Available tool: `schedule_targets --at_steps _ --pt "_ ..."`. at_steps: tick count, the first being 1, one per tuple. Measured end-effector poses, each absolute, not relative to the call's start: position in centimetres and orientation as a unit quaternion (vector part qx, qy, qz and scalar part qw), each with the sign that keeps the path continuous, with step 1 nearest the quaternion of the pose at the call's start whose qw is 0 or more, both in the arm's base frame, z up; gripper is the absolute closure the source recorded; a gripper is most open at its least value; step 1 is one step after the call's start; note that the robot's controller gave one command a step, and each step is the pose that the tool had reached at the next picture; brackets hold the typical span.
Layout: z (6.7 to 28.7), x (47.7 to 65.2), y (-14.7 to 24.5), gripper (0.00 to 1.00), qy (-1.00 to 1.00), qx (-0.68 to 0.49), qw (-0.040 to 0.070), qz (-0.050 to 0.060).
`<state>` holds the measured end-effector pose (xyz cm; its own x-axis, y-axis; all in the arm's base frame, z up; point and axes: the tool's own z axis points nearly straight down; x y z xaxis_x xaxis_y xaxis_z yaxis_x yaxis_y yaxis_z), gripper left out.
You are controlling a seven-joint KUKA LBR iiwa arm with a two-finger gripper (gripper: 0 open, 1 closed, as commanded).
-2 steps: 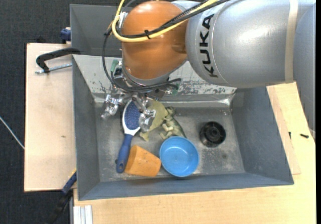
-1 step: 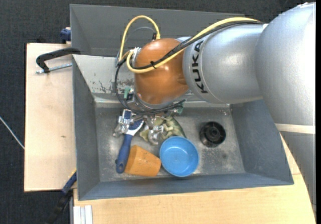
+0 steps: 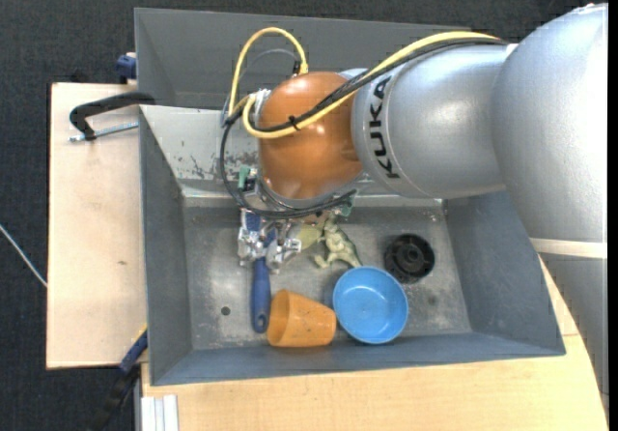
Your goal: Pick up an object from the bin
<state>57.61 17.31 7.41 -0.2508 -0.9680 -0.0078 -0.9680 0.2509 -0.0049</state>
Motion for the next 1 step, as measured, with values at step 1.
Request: schedule_targets --at_steps 1 --pt "22.46 56.54 12.17 1.00 0.701 -0.713 0.005 -0.002"
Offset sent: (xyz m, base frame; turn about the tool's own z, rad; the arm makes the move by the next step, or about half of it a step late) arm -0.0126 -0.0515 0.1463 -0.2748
